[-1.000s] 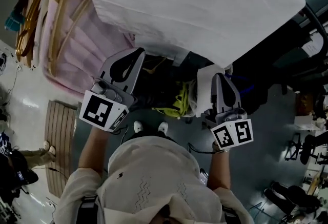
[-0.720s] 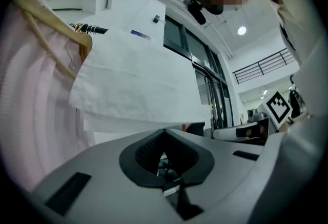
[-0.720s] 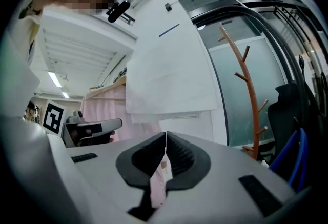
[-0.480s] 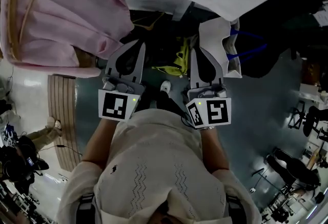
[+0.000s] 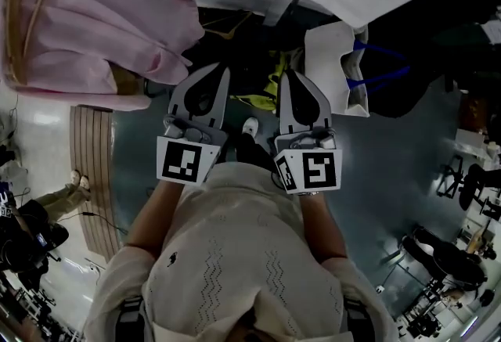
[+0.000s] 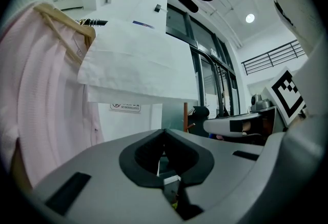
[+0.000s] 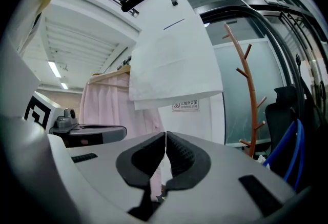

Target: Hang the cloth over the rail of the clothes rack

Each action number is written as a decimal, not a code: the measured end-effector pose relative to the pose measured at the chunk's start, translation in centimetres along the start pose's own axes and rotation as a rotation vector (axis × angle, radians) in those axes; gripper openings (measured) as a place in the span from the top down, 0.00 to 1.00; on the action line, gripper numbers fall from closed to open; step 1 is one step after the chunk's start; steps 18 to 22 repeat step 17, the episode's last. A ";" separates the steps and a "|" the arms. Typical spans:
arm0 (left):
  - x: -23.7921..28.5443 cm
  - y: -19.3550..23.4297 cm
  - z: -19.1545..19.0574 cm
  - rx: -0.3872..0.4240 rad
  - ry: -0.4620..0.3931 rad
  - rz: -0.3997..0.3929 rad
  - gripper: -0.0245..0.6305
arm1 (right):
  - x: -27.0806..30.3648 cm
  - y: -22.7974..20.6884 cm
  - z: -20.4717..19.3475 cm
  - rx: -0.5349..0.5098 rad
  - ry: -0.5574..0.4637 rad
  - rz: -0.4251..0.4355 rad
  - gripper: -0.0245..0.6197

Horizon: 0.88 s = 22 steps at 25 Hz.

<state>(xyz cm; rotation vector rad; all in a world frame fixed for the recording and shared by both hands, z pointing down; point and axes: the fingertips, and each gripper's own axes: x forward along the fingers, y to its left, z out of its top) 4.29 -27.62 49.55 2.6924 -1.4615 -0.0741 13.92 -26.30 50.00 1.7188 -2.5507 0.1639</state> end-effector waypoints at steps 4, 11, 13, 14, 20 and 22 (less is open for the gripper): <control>-0.1 -0.4 -0.3 0.006 0.006 -0.024 0.94 | 0.2 0.1 -0.5 -0.026 0.014 0.007 0.93; -0.1 0.1 -0.6 0.019 0.018 0.000 0.94 | 0.7 -0.1 -0.9 0.008 0.026 0.004 0.93; -0.2 0.3 -0.6 0.021 0.017 0.007 0.94 | 0.8 -0.1 -0.8 0.010 0.026 0.006 0.93; -0.1 0.4 -0.5 0.021 0.017 0.009 0.94 | 0.9 -0.1 -0.8 0.011 0.026 0.005 0.93; 0.0 0.7 -0.4 0.019 0.016 0.013 0.94 | 1.0 -0.2 -0.7 0.014 0.025 0.001 0.93; 0.0 0.7 -0.4 0.019 0.016 0.013 0.94 | 1.0 -0.2 -0.7 0.014 0.025 0.001 0.93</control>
